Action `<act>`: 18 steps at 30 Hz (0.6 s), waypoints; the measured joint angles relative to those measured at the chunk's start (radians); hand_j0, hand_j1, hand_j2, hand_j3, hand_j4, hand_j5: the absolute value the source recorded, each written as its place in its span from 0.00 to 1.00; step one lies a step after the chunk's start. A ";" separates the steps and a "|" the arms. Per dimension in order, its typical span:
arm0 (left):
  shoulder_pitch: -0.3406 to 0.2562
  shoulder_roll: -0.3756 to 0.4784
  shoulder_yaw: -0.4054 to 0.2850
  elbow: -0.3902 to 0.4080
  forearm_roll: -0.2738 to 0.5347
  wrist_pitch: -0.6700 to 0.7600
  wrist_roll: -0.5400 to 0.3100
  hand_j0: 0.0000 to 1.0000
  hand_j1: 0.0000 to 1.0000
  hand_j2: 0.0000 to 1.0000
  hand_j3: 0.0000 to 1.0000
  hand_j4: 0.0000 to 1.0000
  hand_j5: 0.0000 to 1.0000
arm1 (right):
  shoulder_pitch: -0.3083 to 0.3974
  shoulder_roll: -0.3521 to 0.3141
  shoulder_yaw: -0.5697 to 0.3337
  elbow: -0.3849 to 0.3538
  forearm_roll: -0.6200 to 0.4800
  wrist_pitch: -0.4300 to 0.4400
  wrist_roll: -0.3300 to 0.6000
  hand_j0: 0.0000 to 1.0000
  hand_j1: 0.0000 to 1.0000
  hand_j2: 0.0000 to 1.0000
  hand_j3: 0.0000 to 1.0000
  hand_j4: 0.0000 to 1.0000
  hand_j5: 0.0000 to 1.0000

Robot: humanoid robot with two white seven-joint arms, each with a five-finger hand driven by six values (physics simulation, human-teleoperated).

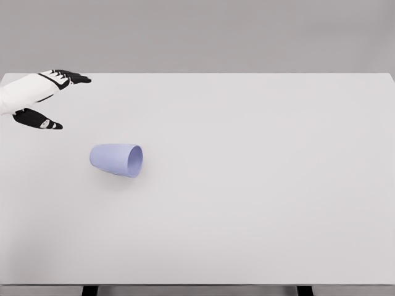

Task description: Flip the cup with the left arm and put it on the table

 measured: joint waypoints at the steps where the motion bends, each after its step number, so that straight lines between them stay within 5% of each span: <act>1: 0.000 0.000 0.000 0.001 0.000 0.000 0.000 1.00 1.00 1.00 1.00 1.00 1.00 | 0.000 0.000 0.000 0.000 0.000 0.000 0.000 1.00 1.00 1.00 1.00 1.00 1.00; 13: -0.003 0.017 0.010 0.017 0.014 0.000 0.000 1.00 1.00 1.00 1.00 1.00 1.00 | 0.003 0.000 -0.001 0.007 -0.002 0.005 -0.002 1.00 1.00 1.00 1.00 1.00 1.00; 18: -0.008 0.242 -0.214 -0.003 0.180 0.000 0.077 1.00 1.00 1.00 1.00 1.00 1.00 | 0.005 0.000 -0.001 0.007 -0.002 0.005 -0.002 1.00 1.00 1.00 1.00 1.00 1.00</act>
